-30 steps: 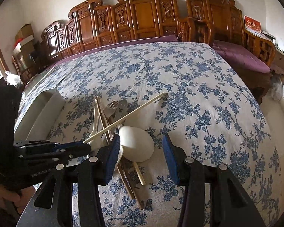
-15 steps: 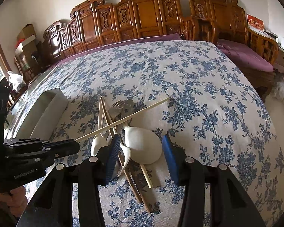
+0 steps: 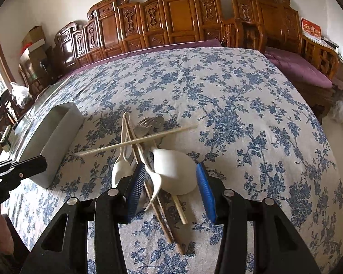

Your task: Organize utensils

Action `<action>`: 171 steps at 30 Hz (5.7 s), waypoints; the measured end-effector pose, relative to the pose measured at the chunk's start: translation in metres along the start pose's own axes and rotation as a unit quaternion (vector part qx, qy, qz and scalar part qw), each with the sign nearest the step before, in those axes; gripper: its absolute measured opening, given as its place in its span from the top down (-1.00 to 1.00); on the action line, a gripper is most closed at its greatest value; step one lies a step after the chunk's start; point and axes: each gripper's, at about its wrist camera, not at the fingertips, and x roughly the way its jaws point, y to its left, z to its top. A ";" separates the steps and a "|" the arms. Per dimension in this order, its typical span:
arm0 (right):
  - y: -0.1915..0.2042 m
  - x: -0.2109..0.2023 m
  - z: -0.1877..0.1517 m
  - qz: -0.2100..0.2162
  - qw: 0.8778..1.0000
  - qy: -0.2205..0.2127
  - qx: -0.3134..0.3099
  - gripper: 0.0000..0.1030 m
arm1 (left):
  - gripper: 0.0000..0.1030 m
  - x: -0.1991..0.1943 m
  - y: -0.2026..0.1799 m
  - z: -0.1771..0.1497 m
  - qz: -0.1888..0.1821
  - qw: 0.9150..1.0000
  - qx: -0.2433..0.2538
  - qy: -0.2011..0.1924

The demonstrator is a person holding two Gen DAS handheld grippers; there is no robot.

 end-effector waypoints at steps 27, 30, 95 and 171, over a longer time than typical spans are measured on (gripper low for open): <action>-0.014 -0.004 0.001 0.015 0.999 -0.002 0.028 0.05 | -0.16 0.106 0.017 0.077 0.067 0.993 0.062 0.078; -0.011 -0.004 0.000 0.015 1.000 -0.001 0.021 0.05 | -0.17 0.112 0.013 0.075 0.077 0.988 0.101 0.085; 0.075 0.071 0.017 0.016 0.990 0.107 -0.094 0.54 | 0.92 0.002 0.031 0.023 0.013 0.995 0.078 0.064; 0.264 0.087 0.057 0.148 0.983 0.083 -0.071 0.80 | 0.66 -0.058 0.196 0.007 0.135 0.989 -0.026 0.064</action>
